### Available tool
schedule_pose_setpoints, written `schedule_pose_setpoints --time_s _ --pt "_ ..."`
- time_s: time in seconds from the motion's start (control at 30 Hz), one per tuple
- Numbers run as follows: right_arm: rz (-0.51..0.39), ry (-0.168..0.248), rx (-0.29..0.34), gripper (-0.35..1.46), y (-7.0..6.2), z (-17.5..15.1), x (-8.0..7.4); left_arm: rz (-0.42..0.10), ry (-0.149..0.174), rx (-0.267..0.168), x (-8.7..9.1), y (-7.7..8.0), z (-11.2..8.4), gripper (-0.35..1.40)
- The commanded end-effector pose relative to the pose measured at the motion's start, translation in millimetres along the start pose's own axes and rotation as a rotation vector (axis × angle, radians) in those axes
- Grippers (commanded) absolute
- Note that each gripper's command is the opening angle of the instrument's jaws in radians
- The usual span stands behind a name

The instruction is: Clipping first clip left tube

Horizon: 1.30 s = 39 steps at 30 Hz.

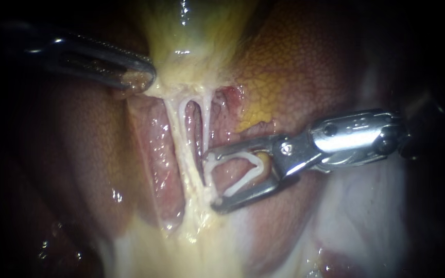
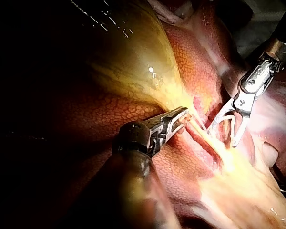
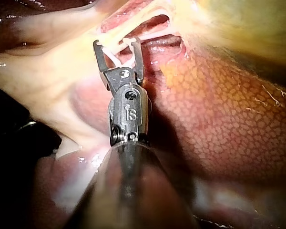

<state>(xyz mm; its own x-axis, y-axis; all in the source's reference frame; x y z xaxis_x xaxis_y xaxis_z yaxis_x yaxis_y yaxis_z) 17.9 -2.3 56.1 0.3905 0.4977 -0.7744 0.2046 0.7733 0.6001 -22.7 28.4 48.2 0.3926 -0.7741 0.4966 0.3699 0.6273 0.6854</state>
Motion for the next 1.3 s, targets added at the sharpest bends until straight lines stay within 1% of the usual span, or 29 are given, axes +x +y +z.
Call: schedule_pose_setpoints --time_s 0.03,0.37,0.5,0.63,0.73,0.83,0.93,1.03,1.13,1.3 --pt "-0.002 -0.001 0.003 0.53 0.1 0.2 -0.1 0.0 0.0 -0.001 0.0 0.0 0.0 -0.35" --pt "-0.002 -0.001 0.011 0.53 1.4 0.6 -1.0 0.0 0.0 -0.001 0.0 0.0 0.1 -0.35" --pt "0.001 0.006 0.023 0.53 1.7 0.6 -1.2 -0.001 0.0 -0.001 0.0 0.0 0.1 -0.35" --pt "0.002 0.02 0.052 0.53 1.7 0.3 -1.3 -0.001 0.0 -0.001 0.0 0.0 0.1 -0.35" --pt "0.001 0.046 0.085 0.53 1.5 0.0 -1.3 -0.001 0.0 -0.001 0.0 0.0 0.1 -0.35" --pt "0.004 0.072 0.116 0.52 1.2 -0.5 -1.0 -0.001 0.0 -0.001 0.0 0.0 0.1 -0.35" --pt "0.004 0.087 0.145 0.52 0.9 -0.8 -0.6 -0.001 0.0 -0.001 0.0 0.0 0.1 -0.35" --pt "0.004 0.092 0.15 0.52 0.9 -0.7 -0.4 -0.001 0.0 -0.001 0.0 0.0 0.1 -0.35" --pt "0.001 0.092 0.147 0.52 1.0 -0.6 -0.6 -0.001 0.0 -0.001 0.0 0.0 0.1 -0.35" --pt "0.006 0.091 0.143 0.52 1.8 -0.4 -1.1 -0.001 0.0 -0.001 0.0 0.0 0.1 -0.35"
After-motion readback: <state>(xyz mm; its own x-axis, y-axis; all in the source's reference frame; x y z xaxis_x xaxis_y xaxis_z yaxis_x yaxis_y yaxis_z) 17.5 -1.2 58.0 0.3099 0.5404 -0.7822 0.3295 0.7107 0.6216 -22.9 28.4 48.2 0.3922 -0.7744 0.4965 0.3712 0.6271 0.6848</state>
